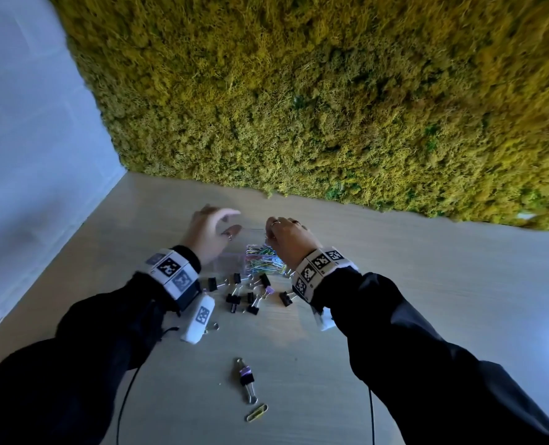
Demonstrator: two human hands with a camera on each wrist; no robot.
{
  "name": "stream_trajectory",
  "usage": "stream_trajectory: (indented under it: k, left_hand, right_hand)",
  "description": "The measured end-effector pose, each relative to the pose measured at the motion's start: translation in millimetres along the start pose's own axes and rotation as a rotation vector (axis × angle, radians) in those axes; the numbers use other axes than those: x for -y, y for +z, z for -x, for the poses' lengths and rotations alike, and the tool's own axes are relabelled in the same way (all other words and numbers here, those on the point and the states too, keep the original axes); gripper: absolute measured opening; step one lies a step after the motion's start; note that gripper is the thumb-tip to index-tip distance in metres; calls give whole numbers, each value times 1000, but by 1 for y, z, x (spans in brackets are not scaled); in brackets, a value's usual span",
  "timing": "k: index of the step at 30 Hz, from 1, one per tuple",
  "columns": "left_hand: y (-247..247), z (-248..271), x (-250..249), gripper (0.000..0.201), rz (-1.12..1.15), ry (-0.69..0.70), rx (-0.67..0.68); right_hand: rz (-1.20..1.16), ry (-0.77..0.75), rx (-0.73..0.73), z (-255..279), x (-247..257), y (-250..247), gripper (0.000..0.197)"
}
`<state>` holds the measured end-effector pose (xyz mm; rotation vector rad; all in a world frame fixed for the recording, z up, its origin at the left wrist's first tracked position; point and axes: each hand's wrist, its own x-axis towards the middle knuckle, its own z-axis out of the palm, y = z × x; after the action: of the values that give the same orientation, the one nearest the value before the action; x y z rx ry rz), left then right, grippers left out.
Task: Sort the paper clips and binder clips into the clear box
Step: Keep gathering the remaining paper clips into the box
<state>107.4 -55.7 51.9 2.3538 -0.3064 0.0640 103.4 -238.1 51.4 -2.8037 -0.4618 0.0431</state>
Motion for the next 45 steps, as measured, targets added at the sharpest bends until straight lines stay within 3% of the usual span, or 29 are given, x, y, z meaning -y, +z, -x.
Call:
stream_trajectory:
  k: [2,4,7,9,12,16,19,25,30,35,39,43,45]
  left_hand:
    - [-15,6,5,66,-10,-46,28]
    - [-22,10,12,89,-34,-116,177]
    - [-17,16,19,102,-49,-113,316]
    - [-10,16,20,94,-46,-88,329]
    - [-6,13,20,72,-72,-56,260]
    - [-5,11,24,69,-82,-44,272]
    - [-7,10,23,67,-62,-33,267]
    - [-7,9,22,67,-86,-25,271]
    - [-9,11,21,68,-37,-21,273]
    - [-8,10,19,69,-91,-30,280]
    - [-8,9,20,71,-93,-52,298]
    - [-20,18,15,90,-129,-119,401]
    - [-34,32,15,87,-108,-133,379]
  right_hand:
    - [12,-4,-7,0,-5,6,13]
    - [-45,-22,-66,4,-9,9,18]
    - [-66,-71,-197,15,-7,9,21]
    - [98,-81,-167,23,-3,9,28]
    - [343,-52,7,33,-3,9,44]
    - [216,-33,119,33,-3,5,37]
    - [124,15,66,26,-2,0,38]
    - [298,1,180,24,2,7,40]
    - [82,24,21,27,-10,-3,31]
    - [257,34,64,30,-7,15,23]
    - [149,78,23,32,-7,17,28]
    - [-28,-52,-333,52,5,9,28]
    - [-112,-179,-402,73,11,11,31]
